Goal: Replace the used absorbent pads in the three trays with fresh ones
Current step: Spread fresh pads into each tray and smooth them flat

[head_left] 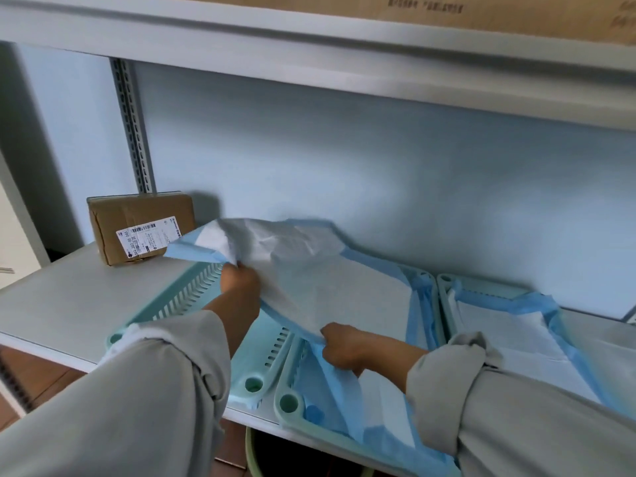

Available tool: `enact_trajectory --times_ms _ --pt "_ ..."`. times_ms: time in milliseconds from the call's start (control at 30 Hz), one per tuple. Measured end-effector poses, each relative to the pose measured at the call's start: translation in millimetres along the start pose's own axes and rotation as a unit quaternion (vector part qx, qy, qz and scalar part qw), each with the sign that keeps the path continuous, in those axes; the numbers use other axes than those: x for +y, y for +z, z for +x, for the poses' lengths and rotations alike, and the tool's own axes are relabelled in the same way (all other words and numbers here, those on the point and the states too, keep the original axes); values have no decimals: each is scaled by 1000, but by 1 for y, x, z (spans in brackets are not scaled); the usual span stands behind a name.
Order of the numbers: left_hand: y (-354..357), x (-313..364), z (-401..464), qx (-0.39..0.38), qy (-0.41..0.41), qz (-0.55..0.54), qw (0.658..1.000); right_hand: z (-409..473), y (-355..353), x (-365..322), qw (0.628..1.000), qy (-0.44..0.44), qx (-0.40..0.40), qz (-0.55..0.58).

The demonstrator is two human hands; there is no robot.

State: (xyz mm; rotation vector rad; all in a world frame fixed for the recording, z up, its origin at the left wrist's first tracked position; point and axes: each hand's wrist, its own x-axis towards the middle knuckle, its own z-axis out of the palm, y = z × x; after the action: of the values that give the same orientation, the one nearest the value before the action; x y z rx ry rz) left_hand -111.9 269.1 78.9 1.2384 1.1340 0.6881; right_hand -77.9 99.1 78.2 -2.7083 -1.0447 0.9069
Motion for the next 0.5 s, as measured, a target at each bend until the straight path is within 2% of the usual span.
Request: enact_trajectory --times_ms 67,167,233,267,300,333,367,433,500 --pt "-8 -10 5 -7 -1 72 997 8 2 4 993 -1 46 -109" --pt "-17 -14 0 66 47 197 977 9 5 6 981 -12 63 -181" --pt "-20 -10 -3 107 153 315 930 6 9 2 974 -26 43 -220" --pt "-20 -9 -1 107 233 386 886 5 13 1 969 -31 18 -244" --pt "-18 -7 -1 84 313 454 830 4 15 0 962 -32 -11 -272" --pt "-15 -4 -1 32 372 512 774 5 18 0 953 -30 -31 -299" --pt "-11 -4 -2 -45 400 545 736 6 19 1 946 -30 -40 -321" --pt "-2 -11 -3 -205 368 578 699 7 18 3 938 -28 -33 -345" --pt "4 -29 -1 -269 299 623 671 4 11 7 931 -30 4 -363"
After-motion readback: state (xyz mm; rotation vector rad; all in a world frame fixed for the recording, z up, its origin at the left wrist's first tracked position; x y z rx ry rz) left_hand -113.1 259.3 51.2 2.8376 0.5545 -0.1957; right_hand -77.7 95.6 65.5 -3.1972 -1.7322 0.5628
